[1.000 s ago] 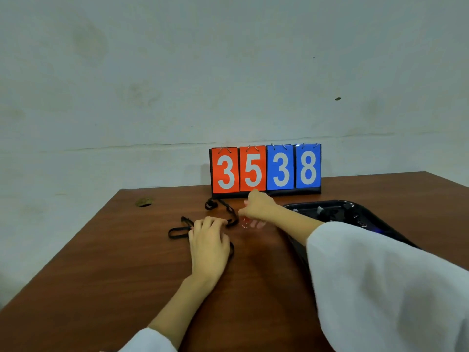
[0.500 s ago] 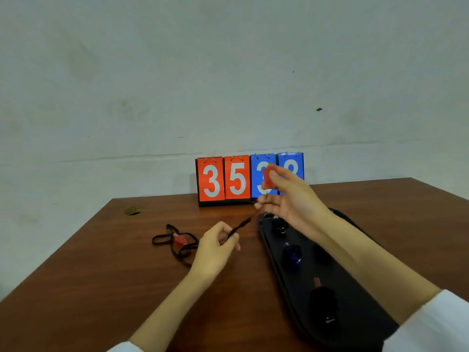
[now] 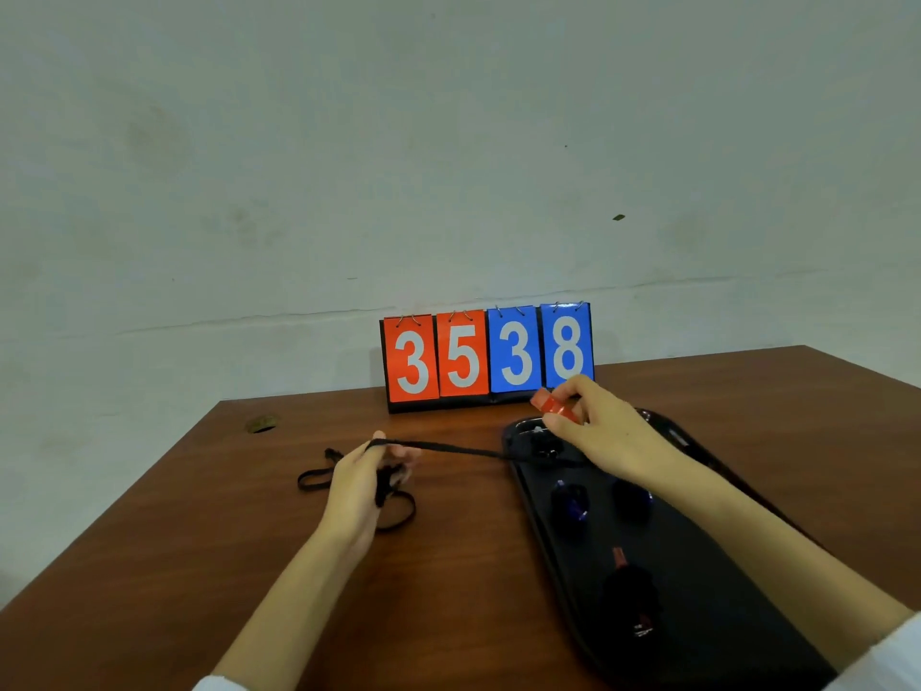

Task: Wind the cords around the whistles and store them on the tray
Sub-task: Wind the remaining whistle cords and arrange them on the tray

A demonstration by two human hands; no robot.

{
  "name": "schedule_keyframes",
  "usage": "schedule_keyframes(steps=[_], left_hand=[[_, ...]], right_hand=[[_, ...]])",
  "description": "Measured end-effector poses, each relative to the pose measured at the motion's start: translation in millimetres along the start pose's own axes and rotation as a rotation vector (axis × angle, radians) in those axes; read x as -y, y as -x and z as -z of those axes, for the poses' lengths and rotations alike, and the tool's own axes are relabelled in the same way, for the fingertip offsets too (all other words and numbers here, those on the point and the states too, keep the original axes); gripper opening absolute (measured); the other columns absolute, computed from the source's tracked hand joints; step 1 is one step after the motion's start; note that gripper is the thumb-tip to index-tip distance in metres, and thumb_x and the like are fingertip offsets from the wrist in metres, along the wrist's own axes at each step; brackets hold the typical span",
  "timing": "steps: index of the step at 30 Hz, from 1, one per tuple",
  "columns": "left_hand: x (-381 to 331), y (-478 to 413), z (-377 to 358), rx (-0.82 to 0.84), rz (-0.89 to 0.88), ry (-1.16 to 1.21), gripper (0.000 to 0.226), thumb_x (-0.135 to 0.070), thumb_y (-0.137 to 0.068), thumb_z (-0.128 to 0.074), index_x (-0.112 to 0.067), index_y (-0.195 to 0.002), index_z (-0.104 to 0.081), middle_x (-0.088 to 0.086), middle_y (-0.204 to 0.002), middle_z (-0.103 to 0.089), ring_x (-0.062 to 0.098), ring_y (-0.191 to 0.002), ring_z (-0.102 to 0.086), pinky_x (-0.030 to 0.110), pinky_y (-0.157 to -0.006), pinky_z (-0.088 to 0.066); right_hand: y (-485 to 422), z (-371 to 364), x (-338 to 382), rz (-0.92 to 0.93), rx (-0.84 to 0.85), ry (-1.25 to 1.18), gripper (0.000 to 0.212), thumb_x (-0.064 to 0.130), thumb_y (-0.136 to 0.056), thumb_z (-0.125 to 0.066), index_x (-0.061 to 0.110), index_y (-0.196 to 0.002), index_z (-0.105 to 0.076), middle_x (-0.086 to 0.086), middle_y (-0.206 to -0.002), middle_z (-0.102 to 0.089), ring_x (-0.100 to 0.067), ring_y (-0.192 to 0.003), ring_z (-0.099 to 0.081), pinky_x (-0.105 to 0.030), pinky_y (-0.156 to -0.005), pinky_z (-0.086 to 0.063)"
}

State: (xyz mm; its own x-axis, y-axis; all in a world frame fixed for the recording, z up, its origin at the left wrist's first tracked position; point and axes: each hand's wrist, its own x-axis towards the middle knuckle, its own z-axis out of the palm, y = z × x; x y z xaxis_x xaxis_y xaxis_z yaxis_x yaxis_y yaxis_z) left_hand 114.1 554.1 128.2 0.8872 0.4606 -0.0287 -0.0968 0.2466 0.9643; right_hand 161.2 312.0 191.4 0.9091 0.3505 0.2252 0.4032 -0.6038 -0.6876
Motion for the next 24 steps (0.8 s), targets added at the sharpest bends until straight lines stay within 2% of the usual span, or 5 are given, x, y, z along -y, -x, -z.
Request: schedule_keyframes(steps=[4, 8, 15, 20, 24], left_hand=[[0.1, -7.4, 11.3, -0.015, 0.113, 0.039, 0.031, -0.023, -0.099, -0.043, -0.003, -0.079, -0.056, 0.008, -0.064, -0.055, 0.020, -0.066, -0.058, 0.034, -0.068, -0.054], [2.6, -9.7, 22.3, -0.123, 0.176, -0.182, 0.019, -0.023, -0.091, -0.059, -0.011, -0.077, -0.052, -0.003, -0.050, -0.032, 0.008, -0.038, -0.025, 0.019, -0.031, -0.020], [-5.7, -17.7, 25.5, -0.173, 0.160, -0.118, 0.036, 0.008, -0.078, -0.034, 0.021, -0.110, -0.043, 0.006, -0.064, -0.035, 0.015, -0.052, -0.033, 0.021, -0.041, -0.034], [-2.1, -9.0, 29.1, -0.142, 0.139, 0.233, 0.036, 0.003, -0.088, -0.043, -0.001, -0.124, -0.044, 0.004, -0.074, -0.046, 0.013, -0.064, -0.044, 0.025, -0.065, -0.042], [-5.5, -11.7, 33.5, -0.126, 0.098, 0.382, 0.053, 0.007, -0.089, -0.042, -0.004, -0.140, -0.034, 0.009, -0.105, -0.059, 0.014, -0.075, -0.057, 0.020, -0.056, -0.047]], right_hand=[[0.9, 4.4, -13.4, -0.049, -0.053, 0.054, 0.022, 0.030, -0.092, -0.053, 0.019, -0.109, -0.045, 0.002, -0.096, -0.058, -0.010, -0.080, -0.057, -0.021, -0.065, -0.042], [3.0, 13.5, -23.8, -0.067, -0.145, 0.170, 0.025, 0.030, -0.093, -0.053, 0.020, -0.113, -0.043, 0.002, -0.094, -0.054, -0.015, -0.075, -0.055, -0.024, -0.061, -0.040], [5.4, 19.3, -30.3, -0.068, -0.186, 0.232, 0.024, 0.032, -0.093, -0.053, 0.022, -0.112, -0.044, 0.001, -0.092, -0.057, -0.013, -0.068, -0.053, -0.023, -0.054, -0.037], [4.5, 14.8, -23.8, -0.061, -0.210, 0.184, 0.022, 0.033, -0.092, -0.053, 0.023, -0.110, -0.044, 0.002, -0.091, -0.057, -0.011, -0.069, -0.054, -0.024, -0.055, -0.039], [3.4, 16.1, -25.1, -0.100, -0.182, 0.238, 0.024, 0.034, -0.090, -0.055, 0.022, -0.110, -0.047, 0.001, -0.095, -0.060, -0.015, -0.078, -0.056, -0.026, -0.061, -0.041]])
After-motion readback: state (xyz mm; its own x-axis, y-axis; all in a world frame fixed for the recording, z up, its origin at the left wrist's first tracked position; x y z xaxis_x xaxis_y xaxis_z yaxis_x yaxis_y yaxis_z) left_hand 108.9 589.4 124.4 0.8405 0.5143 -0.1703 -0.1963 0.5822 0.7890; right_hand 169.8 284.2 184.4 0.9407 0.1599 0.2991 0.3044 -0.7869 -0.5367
